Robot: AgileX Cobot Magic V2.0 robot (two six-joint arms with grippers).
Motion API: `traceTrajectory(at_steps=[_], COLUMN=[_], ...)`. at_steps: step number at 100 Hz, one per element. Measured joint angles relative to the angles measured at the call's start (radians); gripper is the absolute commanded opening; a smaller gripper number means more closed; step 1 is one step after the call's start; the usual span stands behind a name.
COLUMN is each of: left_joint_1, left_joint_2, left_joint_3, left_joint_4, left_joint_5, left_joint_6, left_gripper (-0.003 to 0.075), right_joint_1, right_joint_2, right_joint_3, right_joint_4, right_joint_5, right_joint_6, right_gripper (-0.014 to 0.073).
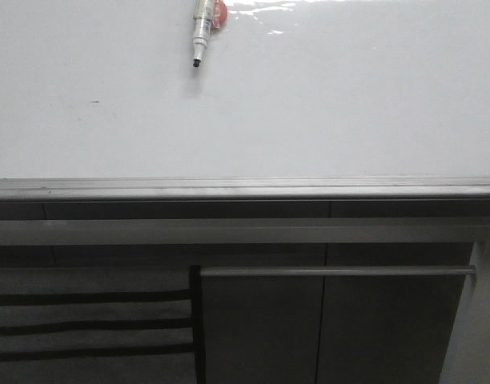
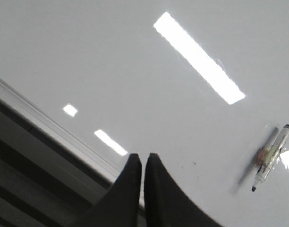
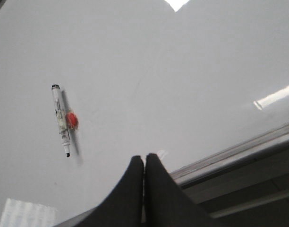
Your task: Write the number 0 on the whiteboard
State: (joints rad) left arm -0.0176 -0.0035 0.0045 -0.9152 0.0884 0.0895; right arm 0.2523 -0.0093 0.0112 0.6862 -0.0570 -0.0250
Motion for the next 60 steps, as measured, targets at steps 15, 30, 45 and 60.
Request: traceTrajectory(at_steps=[15, 30, 45, 60], left_joint_1=[0.0, 0.0, 0.0, -0.023], left_joint_2=[0.0, 0.0, 0.065, 0.225], left_joint_3=[0.0, -0.037, -0.18, -0.319], left_joint_4=[-0.14, -0.138, -0.115, -0.092], left_joint_5=[0.001, 0.189, 0.347, 0.407], left_joint_6=[0.0, 0.15, 0.434, 0.66], left_gripper=[-0.0019, -0.002, -0.002, -0.002], right_joint_1=[0.0, 0.0, 0.0, 0.0], right_joint_2=[0.0, 0.0, 0.0, 0.038], right_joint_3=[0.0, -0.05, -0.196, -0.348], right_joint_4=[0.122, 0.104, -0.052, -0.2], right_joint_5=[0.011, 0.101, 0.218, 0.435], right_joint_6=[0.004, -0.02, -0.154, -0.268], right_gripper=[-0.0048, -0.0048, -0.0047, -0.0007])
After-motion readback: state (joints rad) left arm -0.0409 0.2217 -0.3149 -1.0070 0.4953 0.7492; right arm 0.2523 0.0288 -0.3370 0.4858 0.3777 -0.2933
